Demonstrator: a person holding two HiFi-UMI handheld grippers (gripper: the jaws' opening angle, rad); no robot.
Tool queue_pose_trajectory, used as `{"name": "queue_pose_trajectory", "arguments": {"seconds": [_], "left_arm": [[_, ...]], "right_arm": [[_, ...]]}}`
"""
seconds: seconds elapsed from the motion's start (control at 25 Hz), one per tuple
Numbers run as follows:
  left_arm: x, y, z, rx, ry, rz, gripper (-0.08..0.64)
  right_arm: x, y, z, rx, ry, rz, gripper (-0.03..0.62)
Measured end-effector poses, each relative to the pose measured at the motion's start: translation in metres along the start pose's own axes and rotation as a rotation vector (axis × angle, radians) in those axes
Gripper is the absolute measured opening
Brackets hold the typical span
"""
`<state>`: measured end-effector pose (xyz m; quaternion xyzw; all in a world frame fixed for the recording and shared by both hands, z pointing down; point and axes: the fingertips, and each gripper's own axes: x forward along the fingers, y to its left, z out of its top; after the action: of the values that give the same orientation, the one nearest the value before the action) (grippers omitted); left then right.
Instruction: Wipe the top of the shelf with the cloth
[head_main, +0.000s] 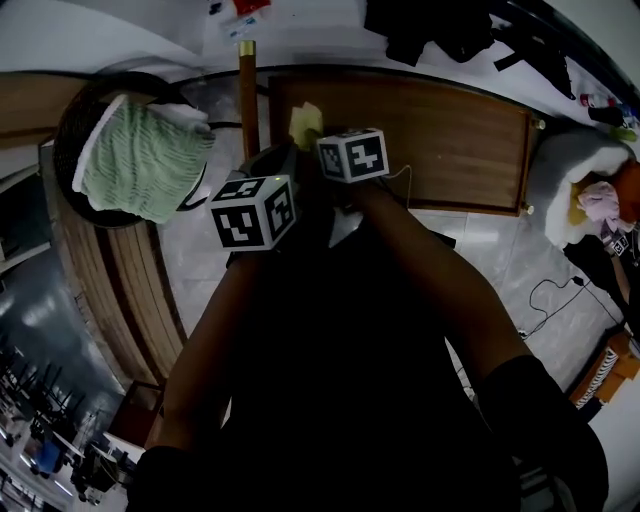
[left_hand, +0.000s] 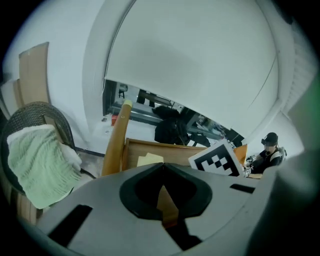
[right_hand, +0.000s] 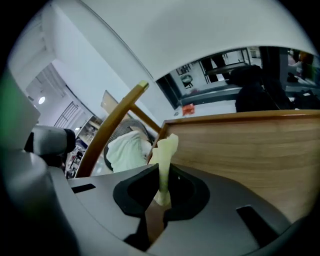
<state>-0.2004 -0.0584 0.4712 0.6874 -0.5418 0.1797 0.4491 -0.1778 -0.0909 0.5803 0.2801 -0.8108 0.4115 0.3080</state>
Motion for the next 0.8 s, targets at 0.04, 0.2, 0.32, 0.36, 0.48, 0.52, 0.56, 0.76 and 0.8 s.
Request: {"name": "queue_pose_trajectory", "arguments": {"seconds": [0.04, 0.2, 0.32, 0.36, 0.48, 0.52, 0.56, 0.76, 0.8], "left_arm": [[-0.004, 0.005, 0.001, 0.0, -0.003, 0.0, 0.011], [-0.013, 0.024, -0.003, 0.004, 0.003, 0.009, 0.011], [-0.014, 0.036, -0.009, 0.001, 0.02, 0.016, 0.011], [-0.015, 0.038, -0.011, 0.001, 0.024, 0.017, 0.011], [-0.014, 0.039, -0.015, 0.005, 0.03, 0.016, 0.011], [-0.013, 0.038, -0.016, 0.009, 0.031, 0.016, 0.011], [-0.012, 0.038, -0.016, 0.013, 0.031, 0.016, 0.011], [-0.003, 0.025, -0.021, 0.015, 0.042, 0.009, 0.011], [-0.001, 0.021, -0.021, 0.019, 0.044, 0.003, 0.011]], "right_arm": [[0.009, 0.009, -0.003, -0.009, 0.011, 0.011, 0.041], [0.036, 0.026, -0.014, -0.018, 0.042, 0.018, 0.041], [0.049, 0.025, -0.019, -0.038, 0.053, -0.011, 0.041], [0.052, 0.023, -0.021, -0.047, 0.055, -0.021, 0.041], [0.055, 0.019, -0.024, -0.072, 0.061, -0.031, 0.041], [0.055, 0.022, -0.021, -0.094, 0.057, -0.023, 0.041], [0.056, 0.025, -0.02, -0.117, 0.055, -0.017, 0.041], [0.046, 0.014, -0.029, -0.099, 0.101, -0.044, 0.041], [0.043, 0.009, -0.03, -0.102, 0.102, -0.05, 0.041]]}}
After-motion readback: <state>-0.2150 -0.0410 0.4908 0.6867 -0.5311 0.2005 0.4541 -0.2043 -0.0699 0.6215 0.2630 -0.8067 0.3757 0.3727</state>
